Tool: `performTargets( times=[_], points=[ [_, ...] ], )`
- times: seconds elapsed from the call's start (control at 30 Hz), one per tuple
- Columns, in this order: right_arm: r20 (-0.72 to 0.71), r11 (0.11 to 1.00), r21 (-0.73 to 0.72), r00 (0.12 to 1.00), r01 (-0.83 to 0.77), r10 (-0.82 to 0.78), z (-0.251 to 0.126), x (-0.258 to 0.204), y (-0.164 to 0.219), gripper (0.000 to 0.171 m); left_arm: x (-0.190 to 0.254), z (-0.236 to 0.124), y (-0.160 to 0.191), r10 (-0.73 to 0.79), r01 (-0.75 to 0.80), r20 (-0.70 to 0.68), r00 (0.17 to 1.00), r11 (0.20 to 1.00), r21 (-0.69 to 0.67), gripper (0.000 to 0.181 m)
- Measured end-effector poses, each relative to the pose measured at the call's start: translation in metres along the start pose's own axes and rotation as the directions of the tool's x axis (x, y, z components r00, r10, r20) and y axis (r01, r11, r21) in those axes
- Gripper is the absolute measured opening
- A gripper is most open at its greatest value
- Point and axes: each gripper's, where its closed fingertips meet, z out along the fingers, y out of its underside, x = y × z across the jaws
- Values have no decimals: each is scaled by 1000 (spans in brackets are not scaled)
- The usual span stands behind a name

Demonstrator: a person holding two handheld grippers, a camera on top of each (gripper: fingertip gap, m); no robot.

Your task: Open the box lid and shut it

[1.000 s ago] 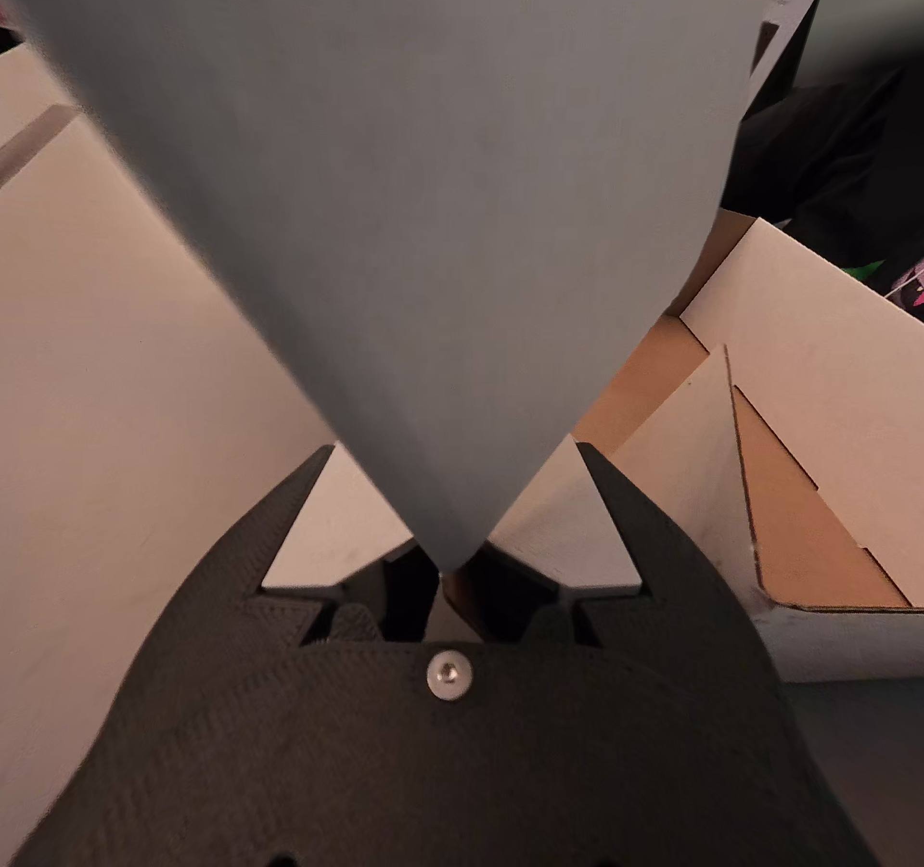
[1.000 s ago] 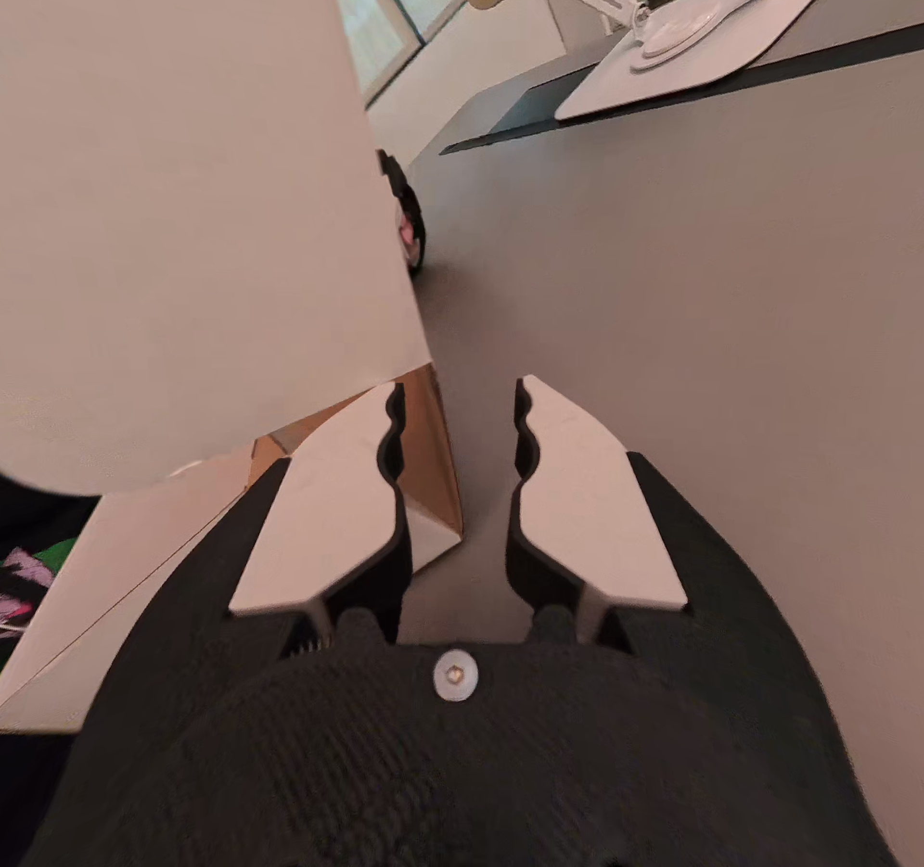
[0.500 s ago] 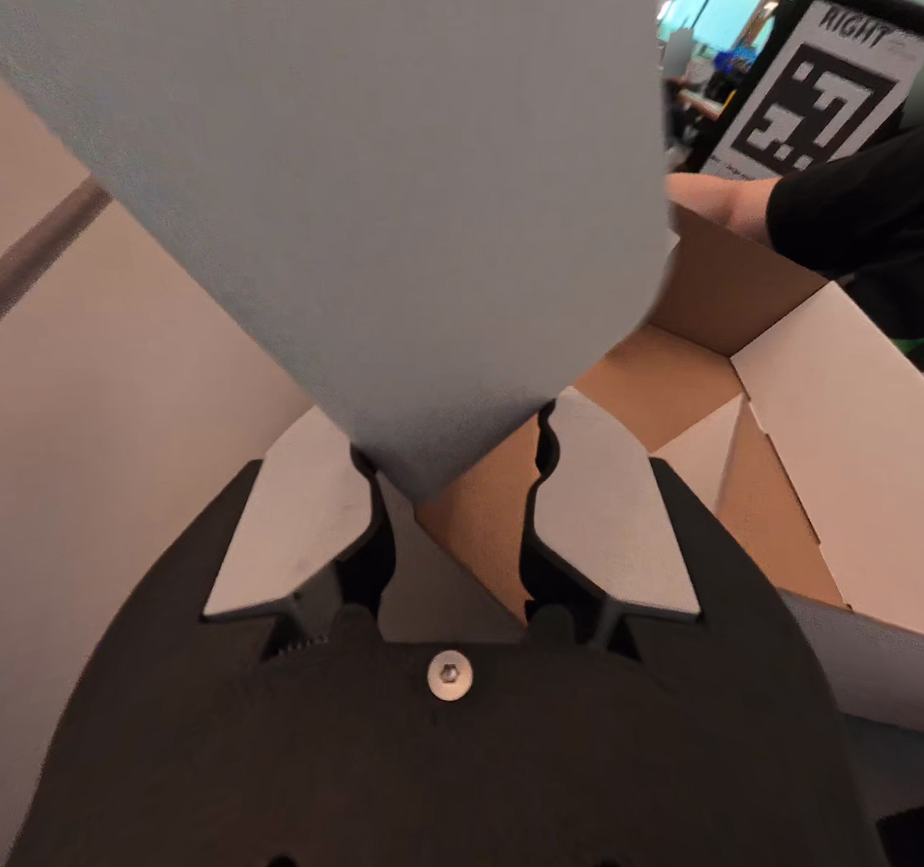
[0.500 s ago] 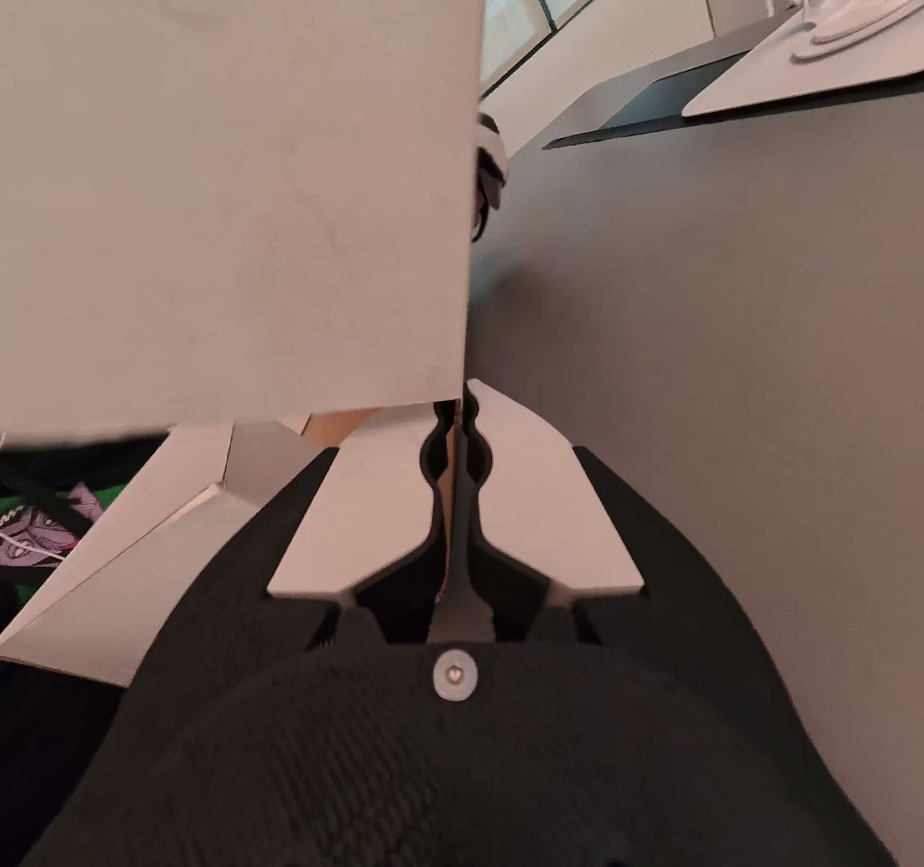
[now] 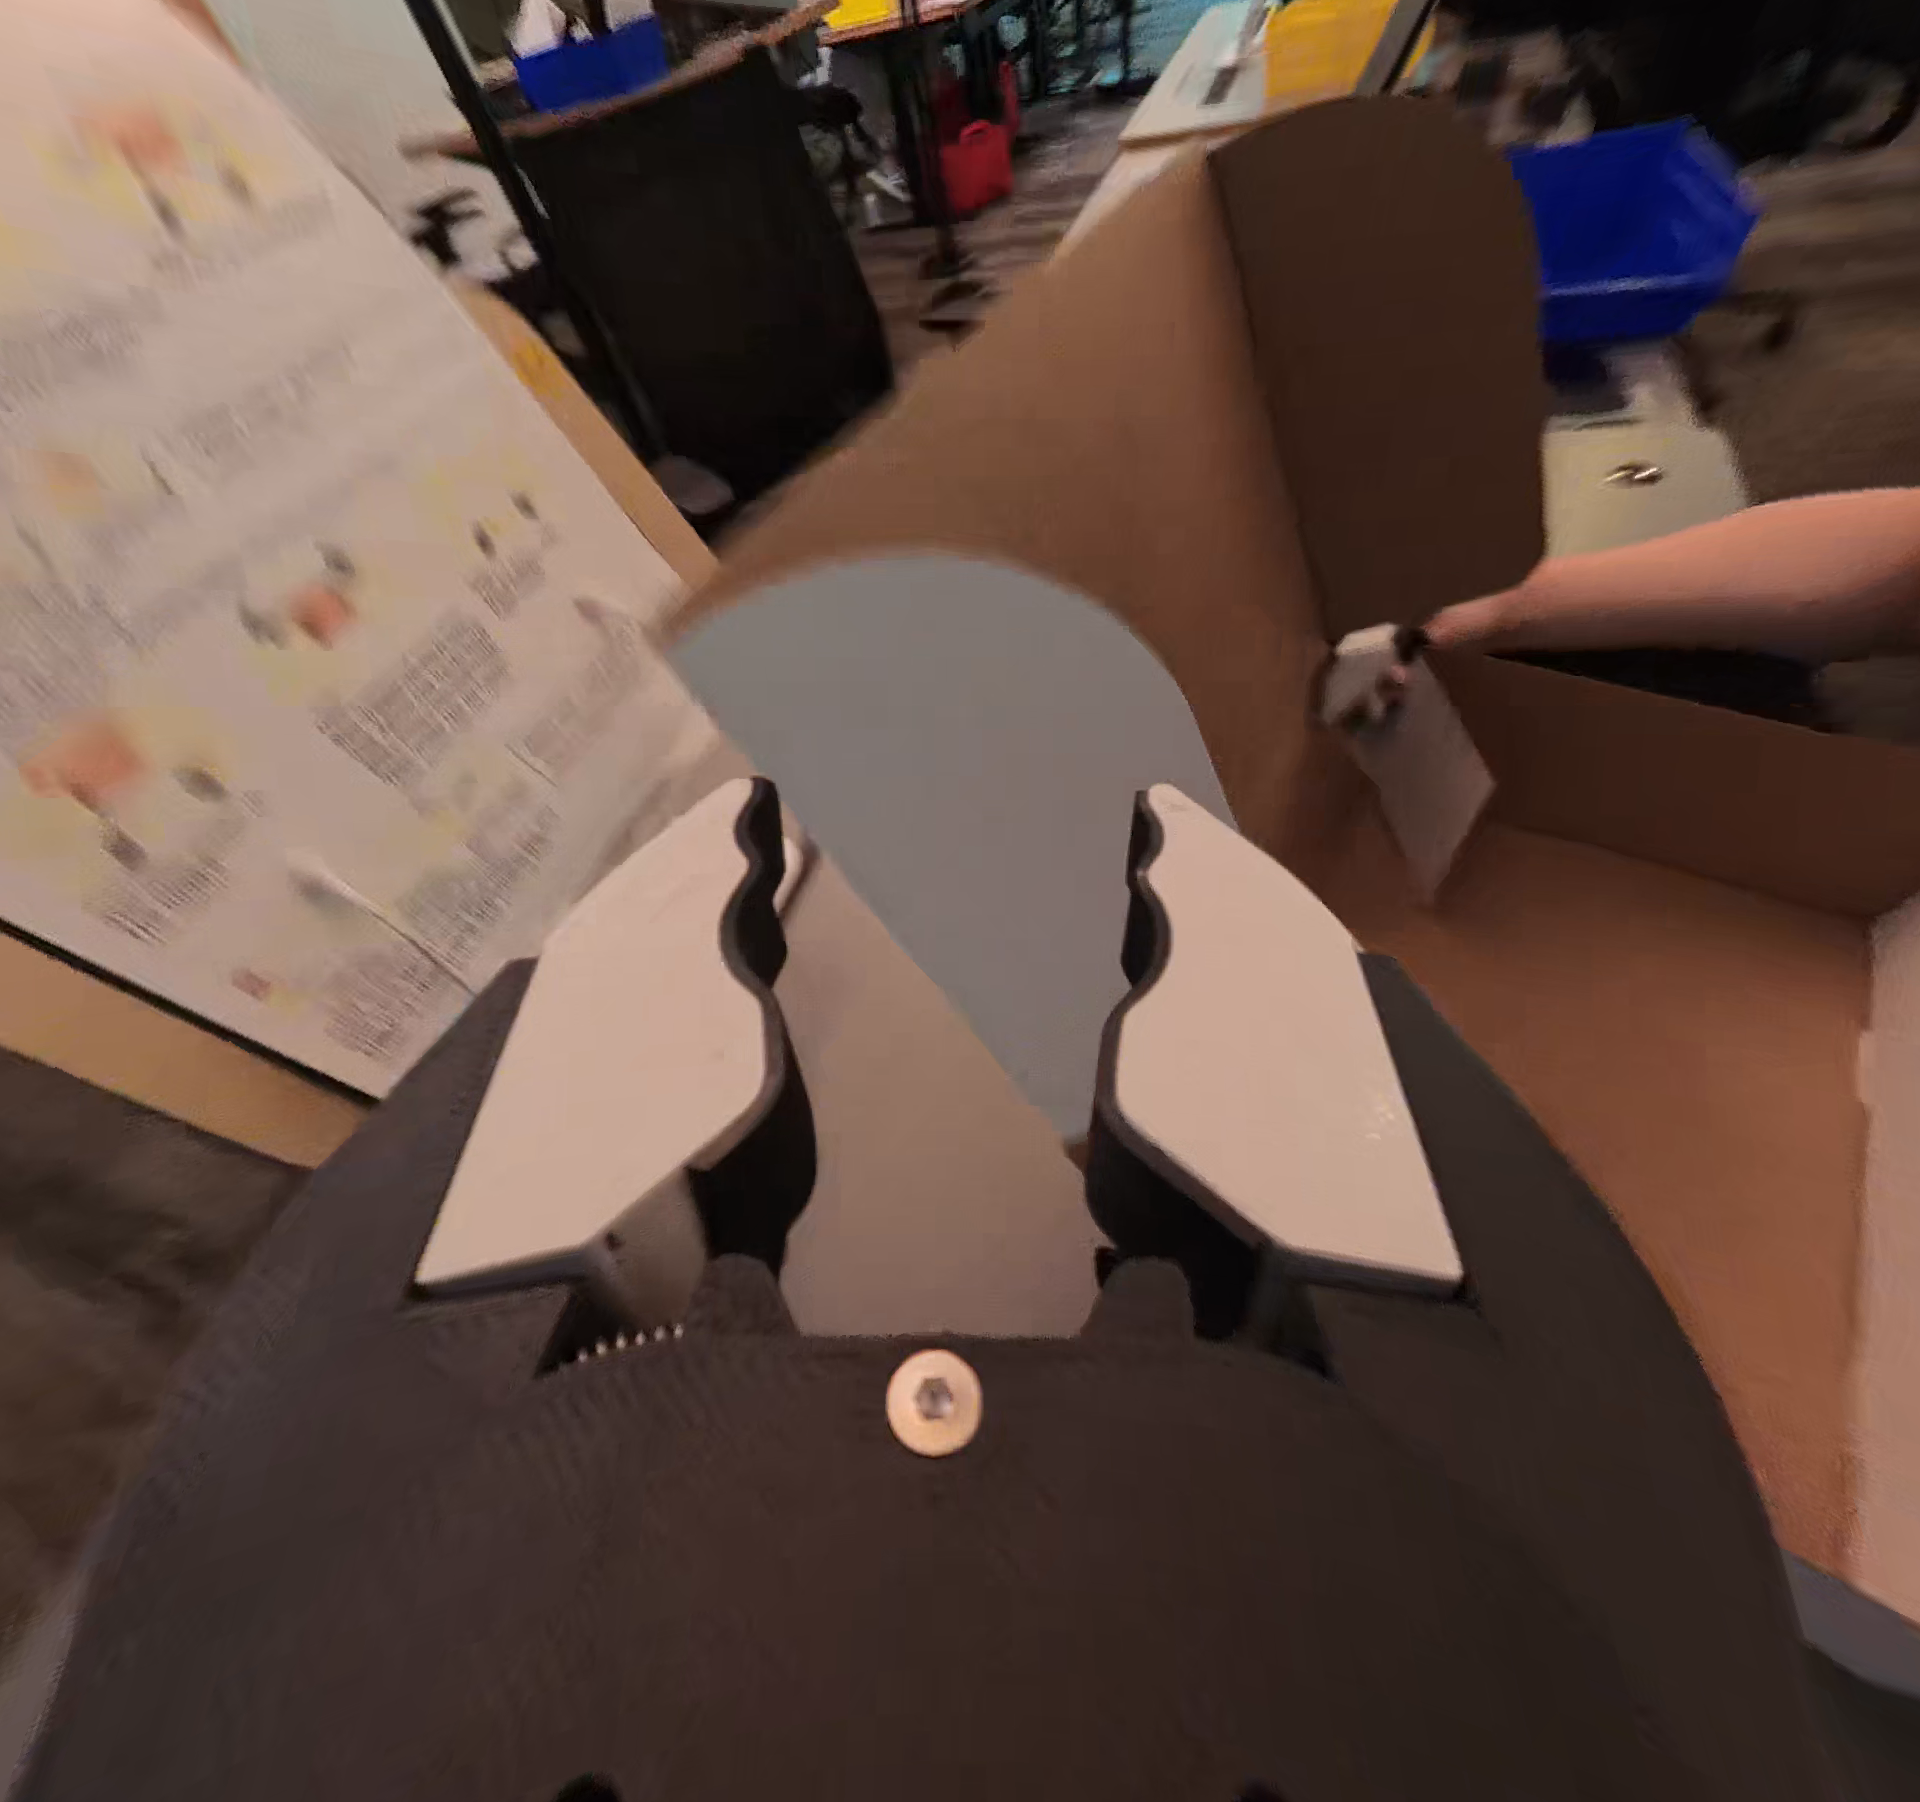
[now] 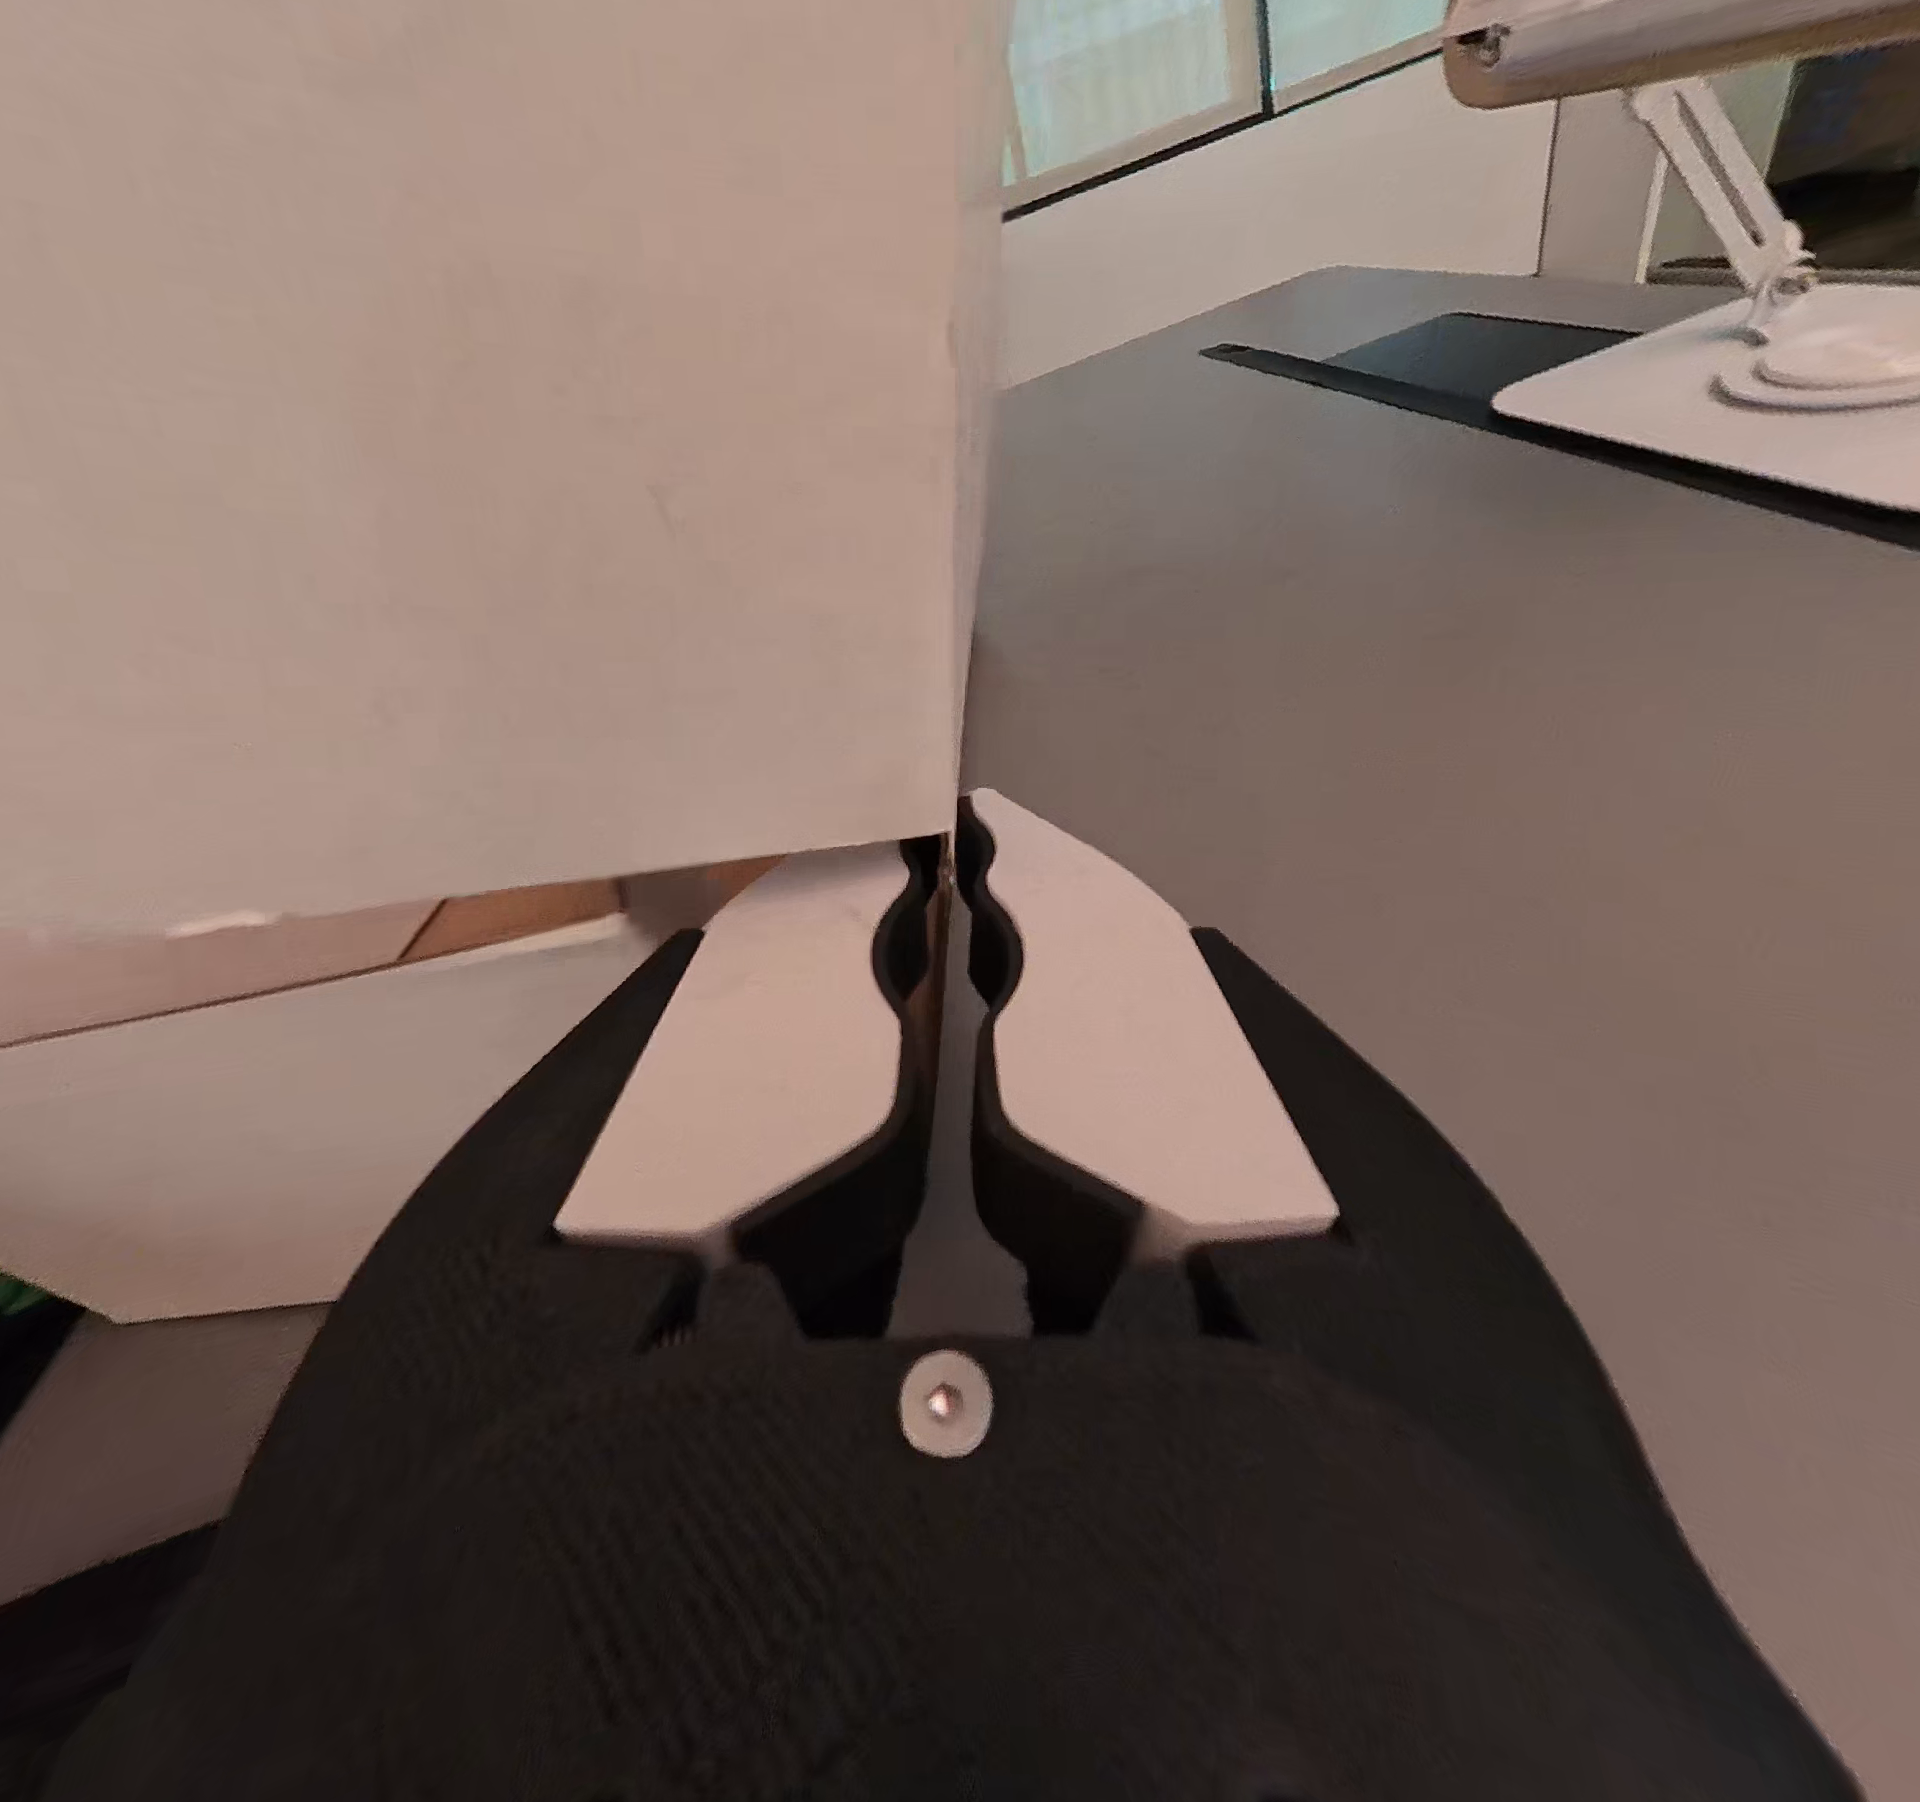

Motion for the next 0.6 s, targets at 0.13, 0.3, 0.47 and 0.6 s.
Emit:
performTargets(
  times=[0.13, 0.3, 0.47, 0.6],
  points=[
    [30, 997, -10, 997, 76, -76, 4, -2, -1, 1, 8, 40, -67, 313, -288, 87, 946, 931, -223, 79],
    [30, 989, -23, 989, 147, -146, 4, -5, 2, 1, 38, 95, -83, 456, -465, -154, 876, 720, -515, 82],
    [41, 973, -7, 972, 233, -232, 2, -9, -1, 2, 40, 127, -47, 418, -521, -341, 842, 466, -715, 75],
    [36, 965, 0, 964, 262, -262, 2, -8, -2, 3, 43, 138, -30, 270, -479, -397, 877, 431, -765, 64]
  ],
)
